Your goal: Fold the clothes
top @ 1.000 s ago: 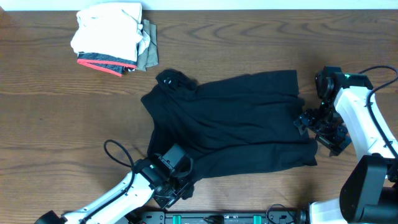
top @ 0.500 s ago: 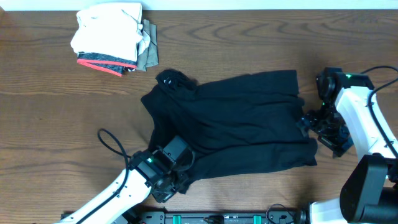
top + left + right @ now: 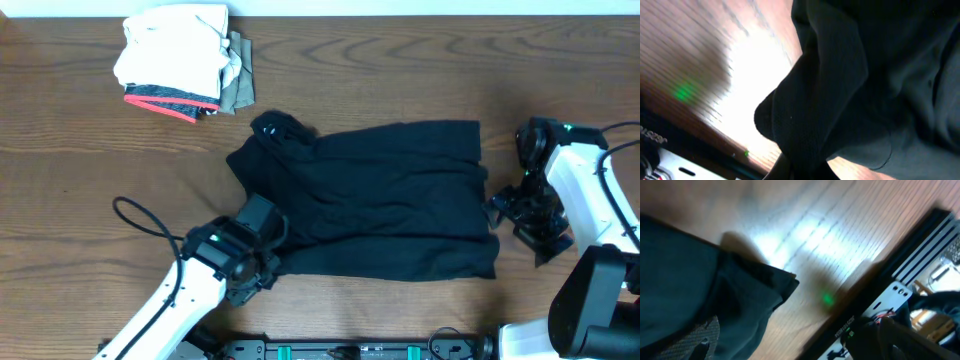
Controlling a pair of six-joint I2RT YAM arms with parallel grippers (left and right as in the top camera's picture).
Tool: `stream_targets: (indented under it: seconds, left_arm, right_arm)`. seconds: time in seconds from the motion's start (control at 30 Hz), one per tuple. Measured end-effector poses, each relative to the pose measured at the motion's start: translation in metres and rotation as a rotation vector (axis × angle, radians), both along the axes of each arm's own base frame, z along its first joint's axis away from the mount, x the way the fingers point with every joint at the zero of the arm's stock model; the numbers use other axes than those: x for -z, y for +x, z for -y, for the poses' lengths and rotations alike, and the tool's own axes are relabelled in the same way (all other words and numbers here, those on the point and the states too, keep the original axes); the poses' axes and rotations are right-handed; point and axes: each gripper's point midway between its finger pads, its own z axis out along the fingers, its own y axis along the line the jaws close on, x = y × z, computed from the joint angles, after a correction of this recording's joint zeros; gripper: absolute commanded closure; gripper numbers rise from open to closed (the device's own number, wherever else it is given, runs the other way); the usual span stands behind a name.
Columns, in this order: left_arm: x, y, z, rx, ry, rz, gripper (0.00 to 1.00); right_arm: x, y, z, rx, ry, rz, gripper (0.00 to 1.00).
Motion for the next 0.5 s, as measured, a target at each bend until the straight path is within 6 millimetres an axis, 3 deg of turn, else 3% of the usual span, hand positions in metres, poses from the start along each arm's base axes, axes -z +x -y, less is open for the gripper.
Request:
stream_targets:
  seconds: [0.3,0.5]
  left_arm:
    - [0.0,0.003,-0.005,0.019,0.002,0.002,0.94]
    - [0.0,0.003,-0.005,0.022,0.002,0.004,0.94]
  right_arm:
    - [0.041,-0.021,-0.022,0.042,0.106,-0.016,0.01]
    - [0.054,-0.034,-0.034,0.062,0.167,-0.038,0.01]
